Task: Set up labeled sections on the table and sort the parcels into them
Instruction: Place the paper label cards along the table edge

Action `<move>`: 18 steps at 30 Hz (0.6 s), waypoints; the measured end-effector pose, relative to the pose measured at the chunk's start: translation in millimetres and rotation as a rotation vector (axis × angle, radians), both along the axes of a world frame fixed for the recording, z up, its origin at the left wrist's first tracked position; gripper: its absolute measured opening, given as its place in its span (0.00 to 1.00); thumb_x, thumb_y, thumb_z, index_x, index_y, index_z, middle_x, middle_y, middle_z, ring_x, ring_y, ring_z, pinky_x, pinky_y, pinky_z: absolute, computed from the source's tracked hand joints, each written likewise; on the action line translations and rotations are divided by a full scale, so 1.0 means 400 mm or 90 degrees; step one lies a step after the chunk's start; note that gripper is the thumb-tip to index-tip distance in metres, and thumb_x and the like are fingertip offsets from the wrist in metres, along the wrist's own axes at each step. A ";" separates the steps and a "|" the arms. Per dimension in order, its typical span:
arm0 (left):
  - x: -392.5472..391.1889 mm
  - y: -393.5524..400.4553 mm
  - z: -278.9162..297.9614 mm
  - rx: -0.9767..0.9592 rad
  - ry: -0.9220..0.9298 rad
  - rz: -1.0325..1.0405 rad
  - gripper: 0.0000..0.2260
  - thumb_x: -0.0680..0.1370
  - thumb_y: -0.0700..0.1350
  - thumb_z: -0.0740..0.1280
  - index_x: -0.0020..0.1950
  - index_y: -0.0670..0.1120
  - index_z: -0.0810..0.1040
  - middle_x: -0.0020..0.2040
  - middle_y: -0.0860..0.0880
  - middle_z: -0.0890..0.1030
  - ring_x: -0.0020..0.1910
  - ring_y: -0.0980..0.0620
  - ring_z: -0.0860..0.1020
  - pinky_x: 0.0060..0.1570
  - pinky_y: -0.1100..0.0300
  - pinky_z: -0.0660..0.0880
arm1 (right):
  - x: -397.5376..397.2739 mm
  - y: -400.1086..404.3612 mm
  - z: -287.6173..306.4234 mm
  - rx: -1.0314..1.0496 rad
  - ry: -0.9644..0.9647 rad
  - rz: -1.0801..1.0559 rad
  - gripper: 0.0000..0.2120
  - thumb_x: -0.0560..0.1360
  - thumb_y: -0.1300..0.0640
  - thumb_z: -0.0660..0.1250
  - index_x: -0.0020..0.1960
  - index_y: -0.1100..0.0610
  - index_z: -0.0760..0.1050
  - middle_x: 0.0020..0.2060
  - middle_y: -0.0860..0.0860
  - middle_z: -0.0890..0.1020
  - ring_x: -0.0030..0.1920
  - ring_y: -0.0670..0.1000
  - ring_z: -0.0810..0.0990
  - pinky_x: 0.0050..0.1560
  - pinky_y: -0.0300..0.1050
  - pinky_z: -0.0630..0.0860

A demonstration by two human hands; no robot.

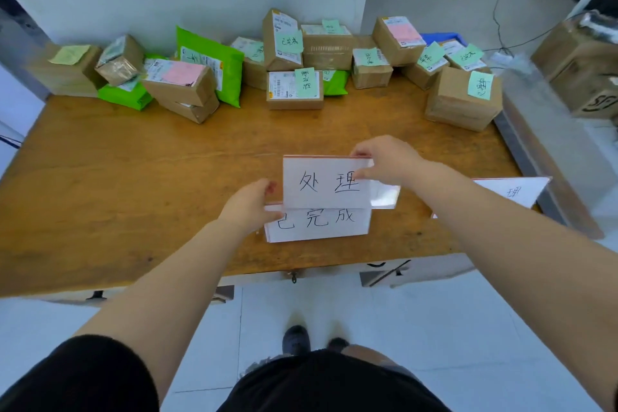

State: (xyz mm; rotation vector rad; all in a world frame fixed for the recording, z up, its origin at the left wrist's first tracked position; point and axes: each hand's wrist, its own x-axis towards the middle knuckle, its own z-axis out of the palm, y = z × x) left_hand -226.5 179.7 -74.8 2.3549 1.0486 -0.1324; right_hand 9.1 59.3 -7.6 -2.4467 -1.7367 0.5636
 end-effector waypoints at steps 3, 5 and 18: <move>0.043 -0.035 0.000 0.050 0.080 -0.076 0.27 0.73 0.50 0.70 0.69 0.47 0.66 0.67 0.48 0.73 0.64 0.46 0.72 0.60 0.51 0.72 | 0.050 -0.031 0.037 0.024 0.021 -0.036 0.15 0.72 0.49 0.70 0.56 0.52 0.77 0.54 0.50 0.80 0.54 0.52 0.76 0.49 0.49 0.75; 0.070 -0.060 -0.001 0.074 0.129 -0.111 0.25 0.76 0.49 0.67 0.71 0.49 0.65 0.67 0.48 0.73 0.64 0.45 0.72 0.59 0.50 0.73 | 0.069 -0.049 0.045 0.039 0.037 -0.049 0.13 0.72 0.51 0.70 0.55 0.52 0.76 0.52 0.51 0.81 0.51 0.52 0.76 0.48 0.51 0.75; -0.083 0.018 0.004 0.138 0.219 0.034 0.16 0.77 0.41 0.64 0.65 0.47 0.71 0.59 0.45 0.78 0.55 0.44 0.77 0.50 0.51 0.76 | 0.034 -0.054 -0.045 0.022 0.091 -0.044 0.12 0.73 0.53 0.70 0.54 0.52 0.74 0.54 0.50 0.79 0.53 0.53 0.76 0.52 0.52 0.76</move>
